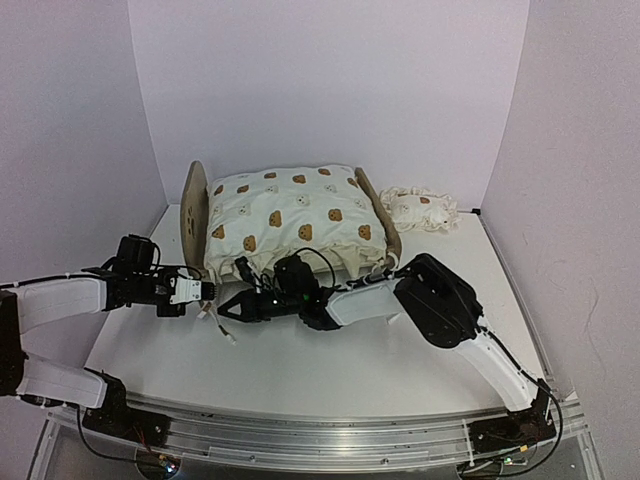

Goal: Set up the pet bed

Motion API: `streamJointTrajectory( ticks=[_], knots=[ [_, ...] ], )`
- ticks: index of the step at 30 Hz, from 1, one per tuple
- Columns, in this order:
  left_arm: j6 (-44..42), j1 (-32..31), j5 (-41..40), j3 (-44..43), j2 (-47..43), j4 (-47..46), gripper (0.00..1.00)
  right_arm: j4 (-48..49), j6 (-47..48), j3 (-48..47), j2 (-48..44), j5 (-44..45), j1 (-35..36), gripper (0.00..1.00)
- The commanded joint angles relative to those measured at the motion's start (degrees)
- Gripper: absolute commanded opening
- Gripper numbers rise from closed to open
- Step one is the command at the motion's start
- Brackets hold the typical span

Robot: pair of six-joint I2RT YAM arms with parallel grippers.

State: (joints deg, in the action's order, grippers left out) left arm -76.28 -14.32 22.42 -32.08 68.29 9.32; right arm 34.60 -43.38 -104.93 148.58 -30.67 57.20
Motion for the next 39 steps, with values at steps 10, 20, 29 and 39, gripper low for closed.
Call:
streamJointTrajectory(
  ticks=[10,20,29,39],
  knots=[
    [6.0,0.4,-1.6,-2.8,-2.4,-2.3,0.00,-14.6,22.1,11.6,-8.3,24.3,6.2,0.53],
    [7.8,0.4,-1.3,-2.7,-3.8,-1.9,0.00,-21.5,30.4,-1.8,3.0,35.3,8.7,0.72],
    [10.7,0.4,-1.0,-3.7,-5.0,0.4,0.00,-26.2,35.2,-9.8,9.8,47.7,9.2,0.15],
    [4.6,4.7,-7.0,-4.1,-11.5,10.6,0.00,-25.3,40.8,8.5,-13.4,45.5,5.5,0.00]
  ],
)
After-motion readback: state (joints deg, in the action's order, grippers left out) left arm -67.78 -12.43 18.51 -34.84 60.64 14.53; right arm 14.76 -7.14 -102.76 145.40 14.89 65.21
